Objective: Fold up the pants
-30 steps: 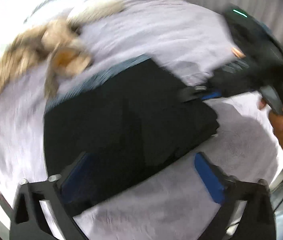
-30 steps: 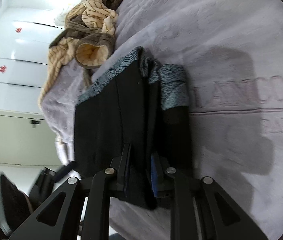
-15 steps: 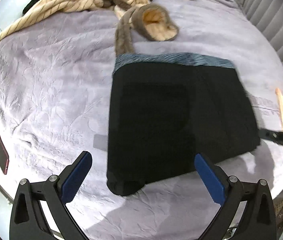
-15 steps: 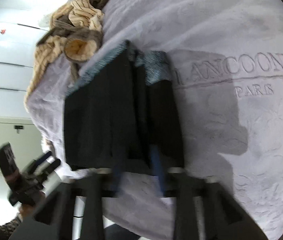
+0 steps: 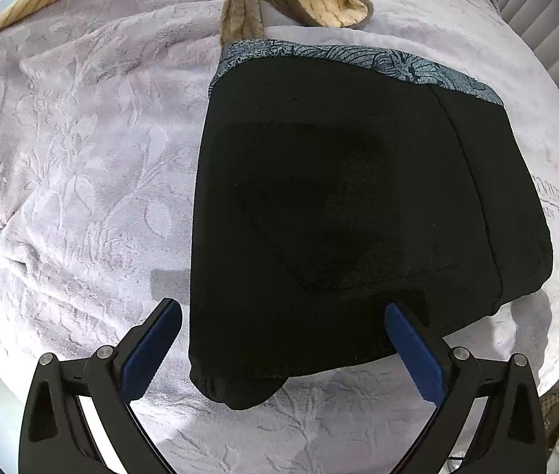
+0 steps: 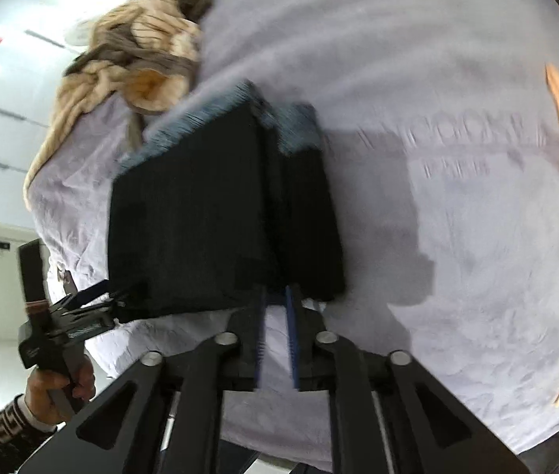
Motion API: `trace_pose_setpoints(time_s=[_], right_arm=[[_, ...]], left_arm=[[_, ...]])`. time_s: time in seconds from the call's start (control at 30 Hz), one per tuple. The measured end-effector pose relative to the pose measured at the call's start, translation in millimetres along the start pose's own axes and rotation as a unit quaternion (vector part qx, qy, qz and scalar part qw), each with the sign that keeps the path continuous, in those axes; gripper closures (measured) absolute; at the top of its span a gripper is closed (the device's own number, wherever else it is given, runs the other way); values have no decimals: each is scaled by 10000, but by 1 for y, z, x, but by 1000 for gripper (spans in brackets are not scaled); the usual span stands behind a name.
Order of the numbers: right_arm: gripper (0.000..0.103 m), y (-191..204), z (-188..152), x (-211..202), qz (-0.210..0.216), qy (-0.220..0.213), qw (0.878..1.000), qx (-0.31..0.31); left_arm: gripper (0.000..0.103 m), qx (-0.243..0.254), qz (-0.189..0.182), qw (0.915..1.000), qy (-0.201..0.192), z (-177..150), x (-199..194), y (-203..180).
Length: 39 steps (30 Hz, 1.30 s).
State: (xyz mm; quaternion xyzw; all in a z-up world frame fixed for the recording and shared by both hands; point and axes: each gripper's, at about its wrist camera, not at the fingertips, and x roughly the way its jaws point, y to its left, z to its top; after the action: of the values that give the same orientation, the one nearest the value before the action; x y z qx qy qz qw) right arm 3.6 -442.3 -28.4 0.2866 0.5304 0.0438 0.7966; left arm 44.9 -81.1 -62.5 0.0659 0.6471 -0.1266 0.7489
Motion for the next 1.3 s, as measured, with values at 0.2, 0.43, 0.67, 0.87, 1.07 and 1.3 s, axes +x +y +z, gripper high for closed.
trace_pose_setpoints(time_s=[0.2, 0.43, 0.67, 0.87, 1.07, 1.3], right_arm=[[73, 43, 16, 25, -242, 142, 9974, -663], [68, 47, 2, 48, -452, 302, 9970, -547], [58, 47, -2, 46, -473, 344, 9970, -517], [55, 44, -1, 48, -418, 346, 9977, -417], [52, 42, 0, 49, -348, 390, 9977, -443], [47, 35, 2, 40, -180, 380, 9986, -323]], left_arm=[[0, -58, -58, 10000, 53, 6, 5, 5], [0, -74, -128, 9998, 150, 13, 12, 11], [0, -101, -245, 9994, 222, 14, 14, 20], [0, 15, -248, 9994, 249, 19, 7, 19], [0, 22, -276, 9991, 311, 26, 4, 16], [0, -92, -405, 9982, 437, 34, 9, 20]])
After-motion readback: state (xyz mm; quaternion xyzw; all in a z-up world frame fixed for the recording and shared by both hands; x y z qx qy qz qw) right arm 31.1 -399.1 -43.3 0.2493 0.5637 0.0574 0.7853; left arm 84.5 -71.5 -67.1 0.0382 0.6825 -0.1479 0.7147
